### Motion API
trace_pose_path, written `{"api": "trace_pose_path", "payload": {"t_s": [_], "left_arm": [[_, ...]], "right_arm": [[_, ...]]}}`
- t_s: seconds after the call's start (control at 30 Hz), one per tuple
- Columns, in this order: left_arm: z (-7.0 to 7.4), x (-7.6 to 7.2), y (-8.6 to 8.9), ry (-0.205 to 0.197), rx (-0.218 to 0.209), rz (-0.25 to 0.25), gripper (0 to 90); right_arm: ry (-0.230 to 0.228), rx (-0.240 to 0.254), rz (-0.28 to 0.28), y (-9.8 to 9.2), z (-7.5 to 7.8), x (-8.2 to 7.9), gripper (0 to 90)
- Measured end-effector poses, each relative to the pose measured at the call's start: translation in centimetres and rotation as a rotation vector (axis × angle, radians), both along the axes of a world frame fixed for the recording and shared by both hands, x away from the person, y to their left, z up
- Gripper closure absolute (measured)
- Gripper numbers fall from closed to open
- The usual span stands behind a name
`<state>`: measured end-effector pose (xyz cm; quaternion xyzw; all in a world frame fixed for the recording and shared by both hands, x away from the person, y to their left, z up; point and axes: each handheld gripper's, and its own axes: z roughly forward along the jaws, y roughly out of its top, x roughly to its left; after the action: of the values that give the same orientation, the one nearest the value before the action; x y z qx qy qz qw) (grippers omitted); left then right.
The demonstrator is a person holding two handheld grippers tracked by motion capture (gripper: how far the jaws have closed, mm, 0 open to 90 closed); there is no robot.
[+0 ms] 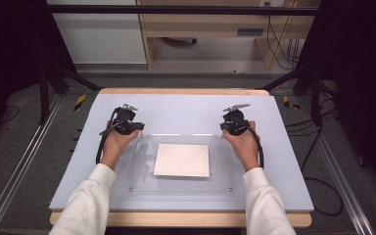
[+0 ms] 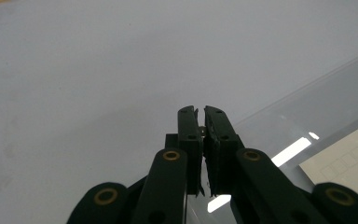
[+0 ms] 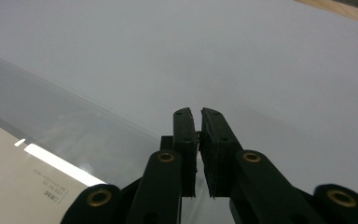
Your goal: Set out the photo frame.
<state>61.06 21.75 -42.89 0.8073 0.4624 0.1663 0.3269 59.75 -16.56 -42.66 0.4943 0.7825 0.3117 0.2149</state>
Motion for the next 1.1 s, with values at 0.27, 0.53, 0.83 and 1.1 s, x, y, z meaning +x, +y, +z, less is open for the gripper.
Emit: {"api": "trace_pose_path", "payload": {"t_s": [0.27,0.53,0.83,1.1], "left_arm": [[-0.1,0.2,0.0,0.01,-0.007,-0.001,85.2],[-0.1,0.5,0.0,0.022,-0.006,0.0,85.2],[-0.1,0.6,0.0,0.029,-0.008,-0.001,85.1],[-0.1,0.7,-0.1,0.036,-0.008,-0.002,85.1]], "right_arm": [[-0.058,0.0,0.009,-0.1,0.7,-0.6,75.8],[-0.218,-0.017,0.088,-1.5,3.0,-6.6,49.1],[-0.294,-0.042,0.141,-3.3,1.8,-13.1,24.6],[-0.272,-0.021,0.184,-5.5,-0.3,-19.0,11.8]]}}
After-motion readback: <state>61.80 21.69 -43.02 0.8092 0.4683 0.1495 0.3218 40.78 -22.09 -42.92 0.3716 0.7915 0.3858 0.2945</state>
